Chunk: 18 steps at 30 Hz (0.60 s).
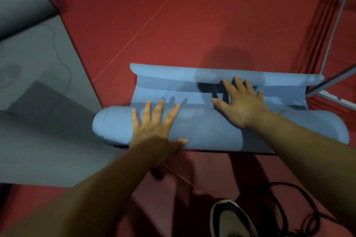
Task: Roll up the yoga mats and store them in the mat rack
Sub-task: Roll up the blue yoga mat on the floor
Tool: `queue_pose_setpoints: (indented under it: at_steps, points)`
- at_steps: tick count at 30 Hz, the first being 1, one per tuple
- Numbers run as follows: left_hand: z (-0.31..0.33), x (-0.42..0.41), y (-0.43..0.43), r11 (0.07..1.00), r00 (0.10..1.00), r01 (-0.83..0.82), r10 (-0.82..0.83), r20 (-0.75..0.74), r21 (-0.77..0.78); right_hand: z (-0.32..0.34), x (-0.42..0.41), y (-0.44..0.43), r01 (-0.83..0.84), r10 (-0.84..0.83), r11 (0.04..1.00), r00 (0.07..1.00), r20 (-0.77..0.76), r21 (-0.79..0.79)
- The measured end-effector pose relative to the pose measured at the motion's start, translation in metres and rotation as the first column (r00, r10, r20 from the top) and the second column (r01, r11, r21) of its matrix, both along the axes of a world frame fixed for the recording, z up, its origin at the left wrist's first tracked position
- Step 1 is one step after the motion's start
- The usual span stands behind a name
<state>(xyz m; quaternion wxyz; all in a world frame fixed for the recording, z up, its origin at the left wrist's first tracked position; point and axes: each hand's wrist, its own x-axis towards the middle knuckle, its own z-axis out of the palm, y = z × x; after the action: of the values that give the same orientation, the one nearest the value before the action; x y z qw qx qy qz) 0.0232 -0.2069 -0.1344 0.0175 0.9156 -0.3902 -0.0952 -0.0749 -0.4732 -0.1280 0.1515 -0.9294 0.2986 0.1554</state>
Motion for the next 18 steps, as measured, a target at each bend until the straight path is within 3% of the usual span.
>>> queue_pose_setpoints:
  at_steps: [12, 18]
  points:
    - [0.013, 0.024, -0.02, 0.991, 0.99, 0.014, 0.006, -0.141, 0.136, 0.005, -0.01, 0.012, -0.065, 0.064, 0.996, 0.998, -0.03, -0.053]
    - [0.014, 0.016, -0.026, 0.994, 0.996, 0.008, 0.001, -0.085, 0.105, 0.002, 0.005, 0.001, -0.057, 0.056, 0.997, 0.998, -0.032, -0.049]
